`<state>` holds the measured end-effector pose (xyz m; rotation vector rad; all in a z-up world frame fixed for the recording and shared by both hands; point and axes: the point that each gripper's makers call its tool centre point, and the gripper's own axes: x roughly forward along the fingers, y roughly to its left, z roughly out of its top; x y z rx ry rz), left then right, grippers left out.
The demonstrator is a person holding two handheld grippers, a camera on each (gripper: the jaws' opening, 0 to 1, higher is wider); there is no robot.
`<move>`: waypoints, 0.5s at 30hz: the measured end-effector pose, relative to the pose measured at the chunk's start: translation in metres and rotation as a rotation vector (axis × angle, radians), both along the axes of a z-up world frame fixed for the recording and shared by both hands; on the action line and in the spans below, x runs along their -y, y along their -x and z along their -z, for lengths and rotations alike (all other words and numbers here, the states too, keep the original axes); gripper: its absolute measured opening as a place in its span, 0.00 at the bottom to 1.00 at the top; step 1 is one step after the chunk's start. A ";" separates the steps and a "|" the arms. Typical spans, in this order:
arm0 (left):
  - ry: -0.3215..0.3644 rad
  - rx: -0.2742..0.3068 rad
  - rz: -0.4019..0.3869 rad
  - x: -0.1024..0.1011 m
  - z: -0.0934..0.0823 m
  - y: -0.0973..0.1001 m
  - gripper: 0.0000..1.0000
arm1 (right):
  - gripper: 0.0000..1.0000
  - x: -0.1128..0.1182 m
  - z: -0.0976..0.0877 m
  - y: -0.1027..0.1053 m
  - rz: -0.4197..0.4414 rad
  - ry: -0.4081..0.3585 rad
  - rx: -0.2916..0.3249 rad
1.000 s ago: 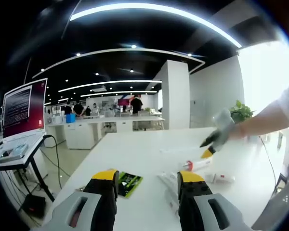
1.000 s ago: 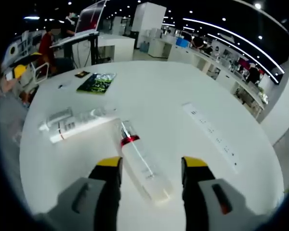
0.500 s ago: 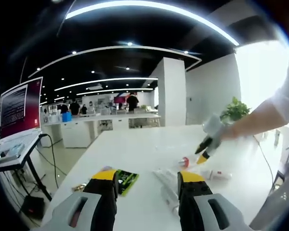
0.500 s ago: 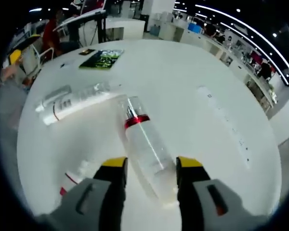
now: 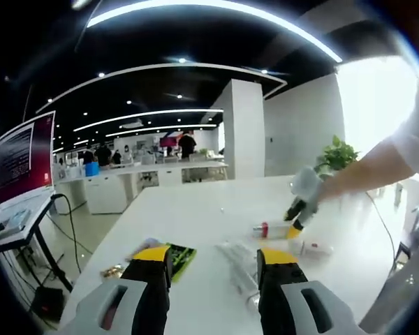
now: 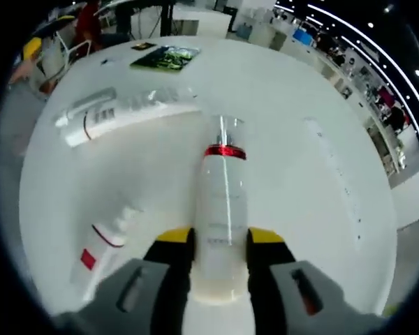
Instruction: Arrange the skincare products in the storage area until every visible bottle or jar stands upright without overlapping.
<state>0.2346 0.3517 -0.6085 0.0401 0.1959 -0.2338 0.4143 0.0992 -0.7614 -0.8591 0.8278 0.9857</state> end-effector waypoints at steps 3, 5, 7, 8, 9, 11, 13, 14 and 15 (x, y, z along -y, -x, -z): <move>-0.004 -0.002 0.012 0.003 0.001 0.000 0.50 | 0.30 0.001 0.001 0.008 -0.026 0.006 -0.006; -0.007 -0.005 0.022 0.005 0.002 0.001 0.49 | 0.30 0.003 0.001 0.014 -0.033 0.008 -0.015; -0.008 -0.010 0.028 0.006 0.003 0.001 0.48 | 0.30 0.004 0.002 0.019 -0.040 0.011 -0.023; -0.011 -0.011 0.031 0.007 0.003 0.001 0.48 | 0.30 0.004 0.002 0.022 -0.044 0.014 -0.027; -0.013 -0.012 0.034 0.008 0.003 0.001 0.48 | 0.30 0.005 0.002 0.025 -0.048 0.018 -0.030; -0.013 -0.016 0.044 0.010 0.004 0.002 0.48 | 0.30 0.005 0.003 0.031 -0.061 0.021 -0.034; -0.012 -0.020 0.057 0.013 0.006 0.002 0.48 | 0.30 0.005 0.003 0.039 -0.079 0.025 -0.039; -0.011 -0.022 0.066 0.015 0.006 0.003 0.48 | 0.30 0.005 0.003 0.043 -0.086 0.027 -0.044; -0.013 -0.024 0.083 0.019 0.007 0.003 0.48 | 0.30 0.004 0.004 0.048 -0.105 0.032 -0.051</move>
